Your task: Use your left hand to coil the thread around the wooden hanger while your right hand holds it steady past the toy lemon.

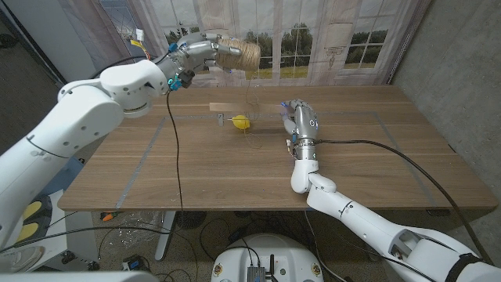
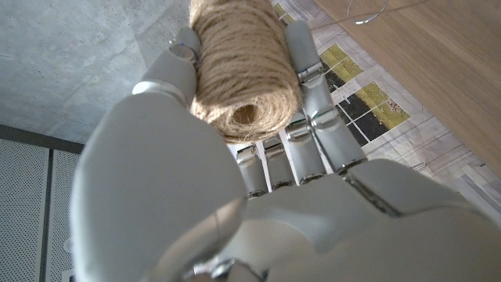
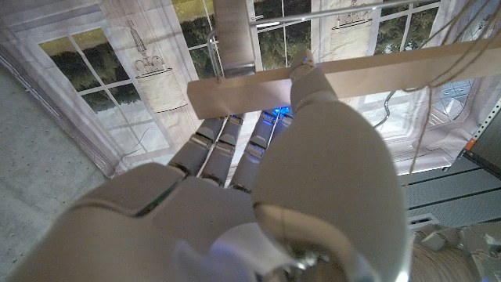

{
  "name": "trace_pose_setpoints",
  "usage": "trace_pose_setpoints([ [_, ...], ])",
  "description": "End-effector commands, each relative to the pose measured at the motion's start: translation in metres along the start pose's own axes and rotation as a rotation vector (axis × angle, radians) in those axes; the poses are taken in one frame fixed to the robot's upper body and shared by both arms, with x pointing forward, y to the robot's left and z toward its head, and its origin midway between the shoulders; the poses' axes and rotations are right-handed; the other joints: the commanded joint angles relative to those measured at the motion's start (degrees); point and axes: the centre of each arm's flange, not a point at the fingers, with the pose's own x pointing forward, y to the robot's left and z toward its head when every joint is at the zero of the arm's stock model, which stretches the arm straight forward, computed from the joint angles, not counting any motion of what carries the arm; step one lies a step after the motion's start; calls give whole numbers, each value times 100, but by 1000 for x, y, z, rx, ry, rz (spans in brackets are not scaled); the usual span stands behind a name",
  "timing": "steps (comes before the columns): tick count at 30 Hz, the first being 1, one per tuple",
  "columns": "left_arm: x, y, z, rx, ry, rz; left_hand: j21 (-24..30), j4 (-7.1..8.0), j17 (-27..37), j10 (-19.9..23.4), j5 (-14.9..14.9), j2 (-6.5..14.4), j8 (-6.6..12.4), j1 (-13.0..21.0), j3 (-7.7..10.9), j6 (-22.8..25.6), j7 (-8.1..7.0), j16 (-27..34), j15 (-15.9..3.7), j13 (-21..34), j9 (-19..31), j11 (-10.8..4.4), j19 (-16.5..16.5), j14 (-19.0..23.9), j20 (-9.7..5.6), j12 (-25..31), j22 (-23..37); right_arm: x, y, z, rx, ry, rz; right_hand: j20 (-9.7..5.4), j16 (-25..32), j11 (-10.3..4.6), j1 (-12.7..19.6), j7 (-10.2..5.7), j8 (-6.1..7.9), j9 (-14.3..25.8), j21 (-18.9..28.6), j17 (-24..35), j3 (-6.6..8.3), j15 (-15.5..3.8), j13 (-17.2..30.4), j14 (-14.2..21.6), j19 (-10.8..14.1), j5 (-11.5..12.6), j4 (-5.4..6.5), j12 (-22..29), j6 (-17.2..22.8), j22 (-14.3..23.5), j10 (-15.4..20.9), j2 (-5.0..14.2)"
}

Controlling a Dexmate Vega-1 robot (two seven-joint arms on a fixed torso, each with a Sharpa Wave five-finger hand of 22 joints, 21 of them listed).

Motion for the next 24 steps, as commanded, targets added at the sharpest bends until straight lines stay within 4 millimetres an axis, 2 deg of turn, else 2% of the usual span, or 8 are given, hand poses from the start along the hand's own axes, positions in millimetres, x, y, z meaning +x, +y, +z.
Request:
trace_pose_setpoints([
  [1, -23, -18, -19, 4, 39, -55, 37, 177, 28, 264, 33, 1457, 29, 1365, 216, 336, 291, 21, -1482, 869, 428, -244, -34, 1181, -347, 256, 0, 17, -8, -12, -16, 95, -22, 23, 0, -34, 192, -252, 22, 127, 40, 20, 13, -1000, 34, 63, -9, 33, 50, 28, 522, 11, -16, 302],
  [8, -39, -20, -32, 37, 102, -34, 39, 183, 34, 272, 33, 1458, 35, 1352, 215, 350, 251, 18, -1485, 884, 439, -282, -44, 1180, -341, 262, -2, 18, -18, -20, -27, 140, -68, 41, -9, -35, 185, -247, 24, 126, 51, 19, 8, -1002, 39, 66, -10, 34, 54, 33, 524, 11, -7, 301],
  [15, -45, -27, -46, 44, 145, -58, 38, 184, 39, 267, 30, 1457, 28, 1343, 215, 342, 259, 17, -1489, 882, 438, -280, -56, 1180, -337, 253, -3, 17, -29, -31, -51, 184, -102, 43, -15, -27, 182, -251, 24, 126, 58, 21, 4, -1002, 37, 68, -17, 34, 55, 30, 524, 10, -6, 300],
  [24, -45, -36, -48, 204, 193, -60, 42, 176, 42, 272, 27, 1453, 19, 1347, 218, 345, 258, 11, -1496, 882, 431, -280, -66, 1173, -330, 246, -3, 12, -43, -42, -80, 229, -124, 47, -30, -27, 175, -252, 22, 126, 65, 17, 1, -993, 38, 62, -28, 34, 59, 30, 518, 9, -4, 301],
])
